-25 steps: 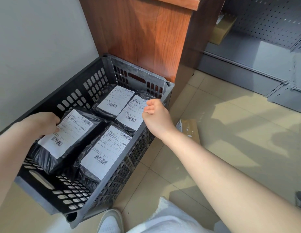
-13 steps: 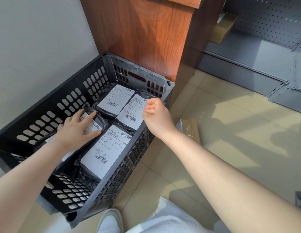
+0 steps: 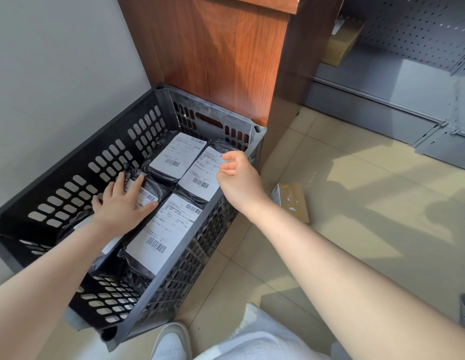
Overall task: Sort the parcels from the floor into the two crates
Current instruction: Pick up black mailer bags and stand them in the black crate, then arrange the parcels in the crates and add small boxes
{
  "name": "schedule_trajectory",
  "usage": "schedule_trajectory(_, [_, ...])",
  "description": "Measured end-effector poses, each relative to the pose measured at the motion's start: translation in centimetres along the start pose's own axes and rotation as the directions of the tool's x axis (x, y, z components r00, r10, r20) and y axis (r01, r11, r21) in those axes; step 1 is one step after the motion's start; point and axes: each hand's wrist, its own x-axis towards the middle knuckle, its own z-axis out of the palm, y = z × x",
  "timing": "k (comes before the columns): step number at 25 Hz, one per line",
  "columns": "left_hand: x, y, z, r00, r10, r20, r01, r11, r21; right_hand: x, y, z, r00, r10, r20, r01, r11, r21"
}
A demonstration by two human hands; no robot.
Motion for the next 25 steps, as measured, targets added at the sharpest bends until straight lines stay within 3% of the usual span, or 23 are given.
schedule_trajectory(7, [-0.3, 3.5, -2.9, 0.996, -0.031, -0.085, 0.015, 0.984, -0.175, -0.4, -0.3, -1.3, 0.998, 0.007, 0.058, -0.015, 0.991, 0.132])
schedule_trajectory(10, [-1.1, 7.2, -5.4, 0.990, 0.071, -0.125, -0.102, 0.959, -0.266, -0.3, -0.3, -2.9, 0.999, 0.034, 0.011, -0.035, 0.986, 0.162])
schedule_trajectory(14, [-3.1, 13.7, -7.9, 0.954, 0.233, -0.187, -0.294, 0.840, -0.456, 0.1, 0.3, -5.4, 0.990, 0.112, -0.083, -0.095, 0.977, 0.192])
schedule_trajectory(20, [-4.9, 23.9, -7.8, 0.868, 0.424, -0.260, -0.496, 0.703, -0.509, 0.8, 3.8, -8.9, 0.937, 0.276, -0.212, -0.214, 0.937, 0.275])
schedule_trajectory(23, [-4.9, 27.0, -5.6, 0.861, 0.452, -0.232, -0.499, 0.667, -0.553, 1.6, 7.9, -10.2, 0.895, 0.390, -0.217, -0.340, 0.910, 0.235])
schedule_trajectory(25, [-4.1, 27.8, -3.3, 0.894, 0.433, -0.115, -0.410, 0.686, -0.601, 1.4, 10.3, -11.0, 0.861, 0.457, -0.225, -0.410, 0.884, 0.225])
